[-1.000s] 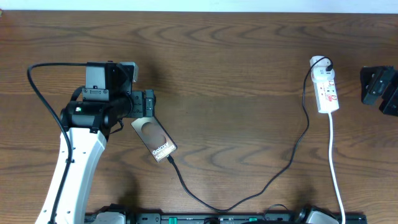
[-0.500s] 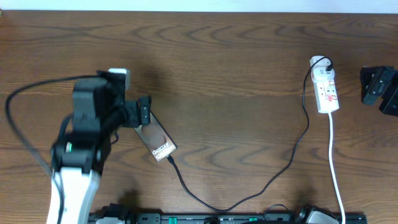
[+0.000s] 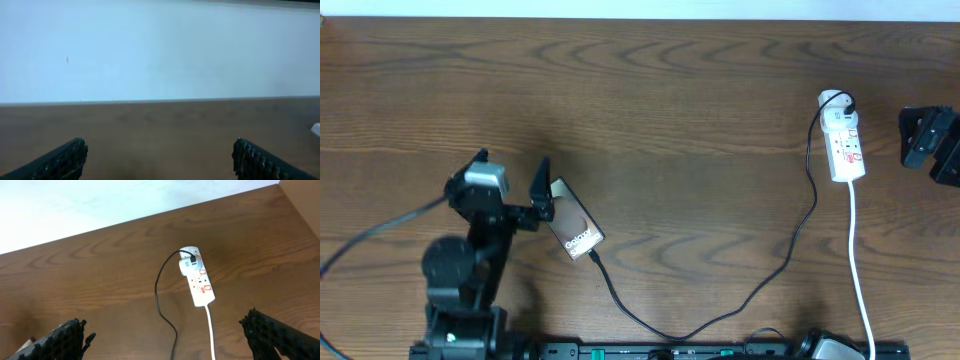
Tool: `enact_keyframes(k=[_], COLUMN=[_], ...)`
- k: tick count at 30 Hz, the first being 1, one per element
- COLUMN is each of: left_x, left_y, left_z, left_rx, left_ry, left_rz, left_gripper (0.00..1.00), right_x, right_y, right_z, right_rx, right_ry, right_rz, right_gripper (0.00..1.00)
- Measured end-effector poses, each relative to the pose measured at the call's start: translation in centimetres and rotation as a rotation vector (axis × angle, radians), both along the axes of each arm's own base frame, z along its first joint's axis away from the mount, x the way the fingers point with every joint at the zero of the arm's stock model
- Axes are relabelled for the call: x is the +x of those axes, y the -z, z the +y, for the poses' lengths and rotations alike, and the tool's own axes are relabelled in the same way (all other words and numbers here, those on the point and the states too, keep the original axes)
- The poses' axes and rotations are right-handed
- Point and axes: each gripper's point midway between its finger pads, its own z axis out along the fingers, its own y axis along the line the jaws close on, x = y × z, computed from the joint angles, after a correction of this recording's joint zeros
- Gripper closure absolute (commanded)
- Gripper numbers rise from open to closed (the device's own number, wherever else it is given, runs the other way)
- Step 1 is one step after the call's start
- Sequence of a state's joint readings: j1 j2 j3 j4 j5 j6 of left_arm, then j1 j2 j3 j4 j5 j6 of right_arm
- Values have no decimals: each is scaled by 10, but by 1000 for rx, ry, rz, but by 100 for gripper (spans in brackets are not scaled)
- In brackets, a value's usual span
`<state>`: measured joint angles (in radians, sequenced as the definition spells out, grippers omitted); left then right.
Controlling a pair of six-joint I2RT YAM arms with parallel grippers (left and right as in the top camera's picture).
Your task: Plug charger to phone and switch on socket
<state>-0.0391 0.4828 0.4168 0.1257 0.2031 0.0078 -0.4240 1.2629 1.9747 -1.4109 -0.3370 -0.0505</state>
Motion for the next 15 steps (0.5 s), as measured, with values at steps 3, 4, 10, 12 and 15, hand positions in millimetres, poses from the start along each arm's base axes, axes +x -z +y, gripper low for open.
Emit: enact_keyframes(k=[3,4,10,12,15], left_x=[-7,-10,-20,-22,-24], left_y=[12,20,63,76,98], left_z=[0,0,2,3,6], left_rx=[24,36,115,126,140], left_ry=[0,0,-1,-7,-16], left_rz=[-38,-39,-39,-32,-20], left_gripper=[7,7,7,7,7], right_x=[0,0,0,0,0], right_y=[0,0,0,0,0], right_z=[0,0,0,0,0], right_rx=[0,0,0,1,0], right_ry=[0,0,0,0,0], right_rz=[1,0,1,1,1], right_gripper=[1,1,1,1,1])
